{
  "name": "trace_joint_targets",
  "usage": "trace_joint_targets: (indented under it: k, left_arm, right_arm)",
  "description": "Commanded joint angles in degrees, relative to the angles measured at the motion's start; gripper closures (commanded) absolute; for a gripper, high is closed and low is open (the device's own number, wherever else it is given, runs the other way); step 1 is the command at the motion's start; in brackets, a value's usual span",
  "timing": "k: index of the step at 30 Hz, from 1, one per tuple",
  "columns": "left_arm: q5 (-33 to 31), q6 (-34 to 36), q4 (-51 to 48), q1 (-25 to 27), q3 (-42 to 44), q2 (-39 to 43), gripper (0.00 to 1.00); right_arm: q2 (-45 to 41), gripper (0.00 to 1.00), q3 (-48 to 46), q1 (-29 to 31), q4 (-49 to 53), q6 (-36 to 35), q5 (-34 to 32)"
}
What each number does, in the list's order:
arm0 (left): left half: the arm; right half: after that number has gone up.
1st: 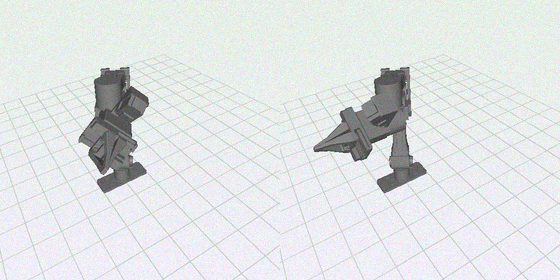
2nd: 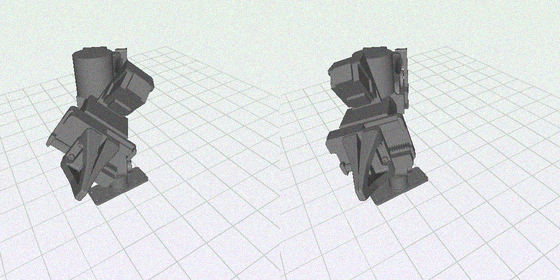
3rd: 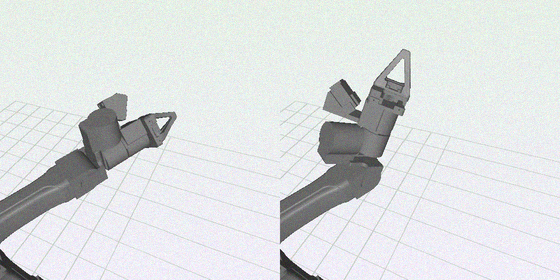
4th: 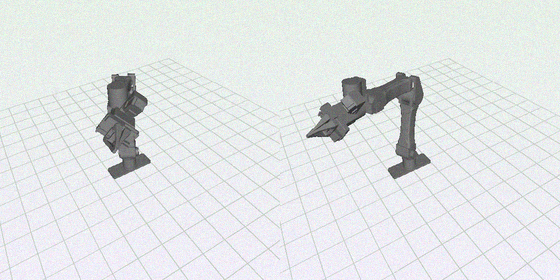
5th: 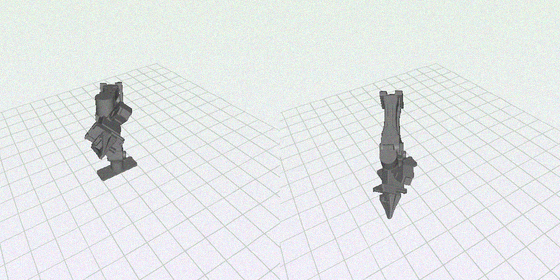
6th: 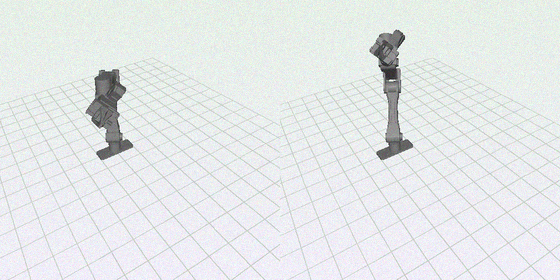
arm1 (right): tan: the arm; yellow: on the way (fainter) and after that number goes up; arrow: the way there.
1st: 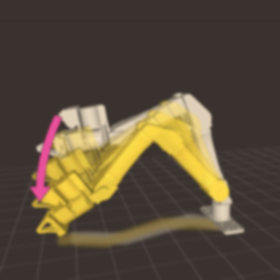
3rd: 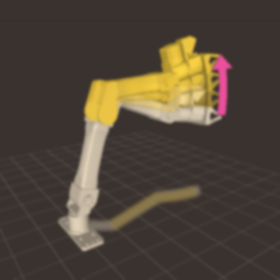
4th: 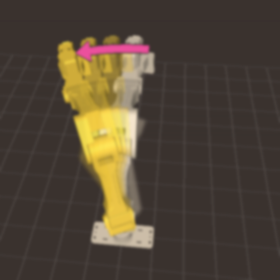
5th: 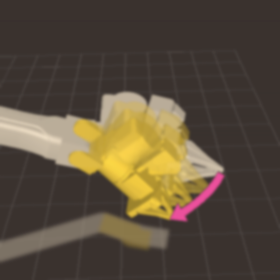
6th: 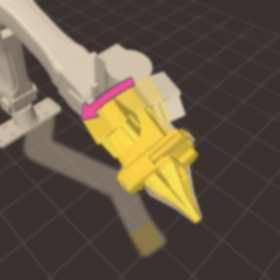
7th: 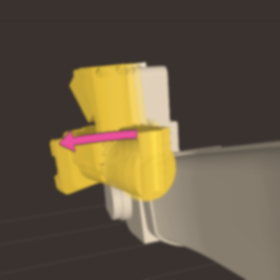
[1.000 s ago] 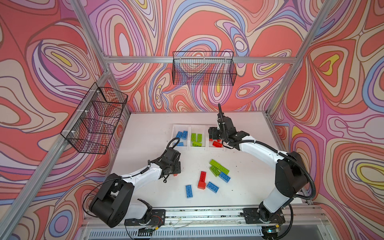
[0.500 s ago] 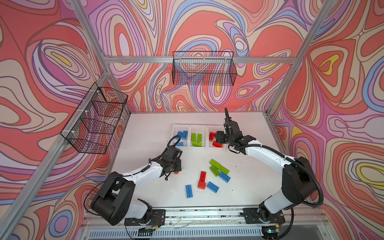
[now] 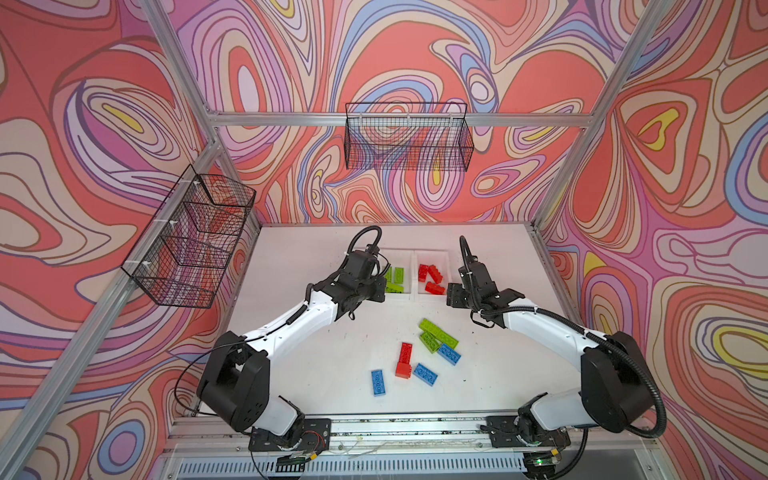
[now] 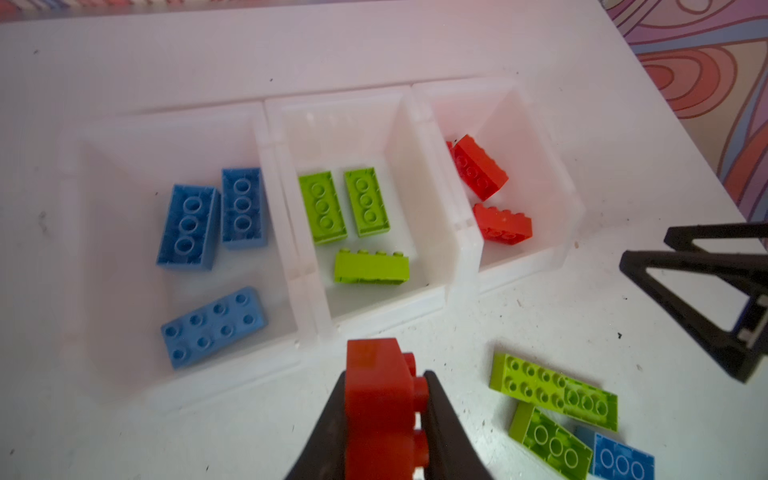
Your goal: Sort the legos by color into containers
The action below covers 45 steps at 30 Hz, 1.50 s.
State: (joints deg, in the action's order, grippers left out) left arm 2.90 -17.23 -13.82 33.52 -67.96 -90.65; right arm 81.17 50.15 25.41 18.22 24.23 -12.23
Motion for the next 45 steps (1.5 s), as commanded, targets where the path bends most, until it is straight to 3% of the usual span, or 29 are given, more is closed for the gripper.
trace_joint_targets:
  k: [1, 9, 14, 15, 19, 23, 27, 34, 45]
  left_arm:
    - [2.6, 3.4, 3.4, 1.9, -7.6, -6.8, 0.77]
    - [8.6, 4.0, 4.4, 5.5, -27.3, -25.3, 0.74]
    - [9.2, 2.9, 3.7, 5.7, -34.2, -32.9, 0.72]
    - [9.9, 2.5, 3.5, 5.7, -35.1, -33.7, 0.69]
    - [10.0, 1.3, 4.2, 5.7, -36.4, -34.7, 0.4]
    - [6.0, 3.0, 4.4, 5.5, -35.3, -31.8, 0.3]
    - [3.0, 4.5, 5.8, 4.1, -29.6, -25.3, 0.29]
    - [-0.2, 4.0, 9.9, -1.9, -12.1, -9.6, 0.29]
    - [-3.7, 4.1, 9.3, -7.1, 4.0, 4.5, 0.3]
  right_arm:
    - [-1.8, 0.24, -1.8, -0.6, 1.0, 2.1, -0.1]
    - [-5.8, 0.24, -5.9, -0.6, 2.9, 3.3, -2.0]
    - [-9.2, 0.24, -8.0, -0.6, 3.8, 4.0, -2.9]
    - [-9.4, 0.24, -8.2, -0.6, 4.1, 3.9, -2.4]
    - [-8.5, 0.22, -9.4, -0.6, 4.3, 2.6, 1.9]
    - [-4.9, 0.21, -8.4, -0.4, 4.6, -0.1, 6.7]
    - [-2.6, 0.2, -6.0, 3.9, 5.0, -2.2, 5.5]
    - [4.4, 0.23, -0.5, 10.9, 4.9, -6.6, 3.8]
    - [13.2, 0.22, 6.2, 14.2, 5.2, -12.9, 4.8]
